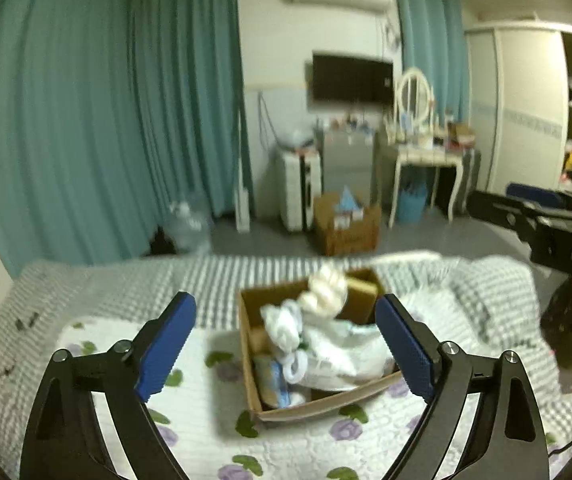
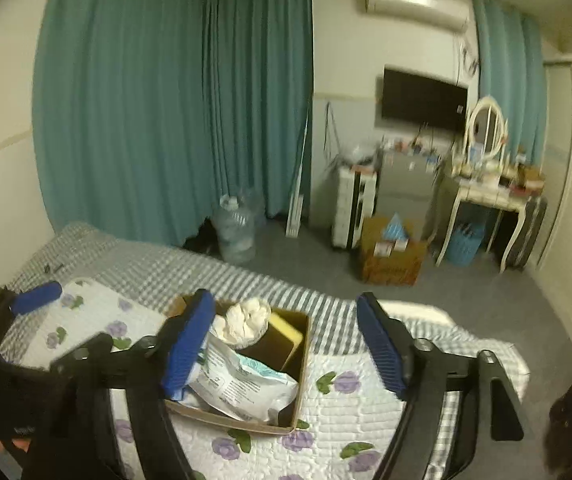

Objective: Organize soft objects

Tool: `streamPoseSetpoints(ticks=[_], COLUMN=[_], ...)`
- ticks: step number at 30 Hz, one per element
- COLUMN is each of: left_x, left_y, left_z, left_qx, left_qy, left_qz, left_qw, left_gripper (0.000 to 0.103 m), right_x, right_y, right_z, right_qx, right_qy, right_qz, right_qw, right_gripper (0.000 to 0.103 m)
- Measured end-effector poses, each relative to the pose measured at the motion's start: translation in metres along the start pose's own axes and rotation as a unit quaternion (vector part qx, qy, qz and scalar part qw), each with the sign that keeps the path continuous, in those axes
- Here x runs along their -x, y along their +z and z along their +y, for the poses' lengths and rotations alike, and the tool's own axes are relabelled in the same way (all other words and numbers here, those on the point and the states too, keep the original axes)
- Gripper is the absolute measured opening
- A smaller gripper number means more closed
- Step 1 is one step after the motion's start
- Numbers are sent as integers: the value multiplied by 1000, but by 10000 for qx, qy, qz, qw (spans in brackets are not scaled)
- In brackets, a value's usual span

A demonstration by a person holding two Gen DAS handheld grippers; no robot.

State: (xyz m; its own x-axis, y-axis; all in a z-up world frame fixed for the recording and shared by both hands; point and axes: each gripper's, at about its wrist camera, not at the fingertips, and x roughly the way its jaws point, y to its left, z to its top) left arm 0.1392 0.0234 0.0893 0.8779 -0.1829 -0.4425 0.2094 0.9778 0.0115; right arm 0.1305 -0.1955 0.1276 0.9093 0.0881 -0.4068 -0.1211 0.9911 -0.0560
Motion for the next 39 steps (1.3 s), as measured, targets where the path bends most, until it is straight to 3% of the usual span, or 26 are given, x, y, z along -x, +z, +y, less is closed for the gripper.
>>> streamPoseSetpoints(ticks=[3, 4, 9, 17, 21, 27, 30, 33, 39], left_x=[36, 48, 87, 106, 98, 59, 33, 22, 17], left_y=[8, 9, 2, -21, -39, -90, -116, -129, -136], left_z=[1, 3, 5, 5, 1, -7, -6, -4, -8], left_qx=[68, 116, 305, 663, 630, 354, 414, 507, 463], left_qy=[-20, -48, 30, 225, 312, 580, 652, 691, 755], left_qz=[-350, -454, -848, -1078, -1169, -1103, -862, -809, -726], left_qw=[9994, 9989, 9959, 9917, 9906, 9916, 9933, 9930, 9934], left_gripper=[95, 103, 103, 103, 103, 103, 103, 103, 103], right_x=[43, 59, 108, 136, 115, 44, 17, 1, -6], right_y=[5, 5, -1, -24, -47, -120, -150, -161, -165], right_z=[4, 6, 19, 27, 27, 20, 18, 13, 9], right_qx=[59, 85, 179, 78, -17, -149, -78, -46, -232], right_qy=[-54, -95, -272, -62, -205, -139, -293, -525, -367], right_qz=[-381, -556, -1059, -1200, -1026, -680, -668, -593, -419], right_qw=[9992, 9984, 9938, 9927, 9945, 9975, 9973, 9968, 9982], right_gripper=[96, 102, 103, 103, 103, 103, 103, 103, 103])
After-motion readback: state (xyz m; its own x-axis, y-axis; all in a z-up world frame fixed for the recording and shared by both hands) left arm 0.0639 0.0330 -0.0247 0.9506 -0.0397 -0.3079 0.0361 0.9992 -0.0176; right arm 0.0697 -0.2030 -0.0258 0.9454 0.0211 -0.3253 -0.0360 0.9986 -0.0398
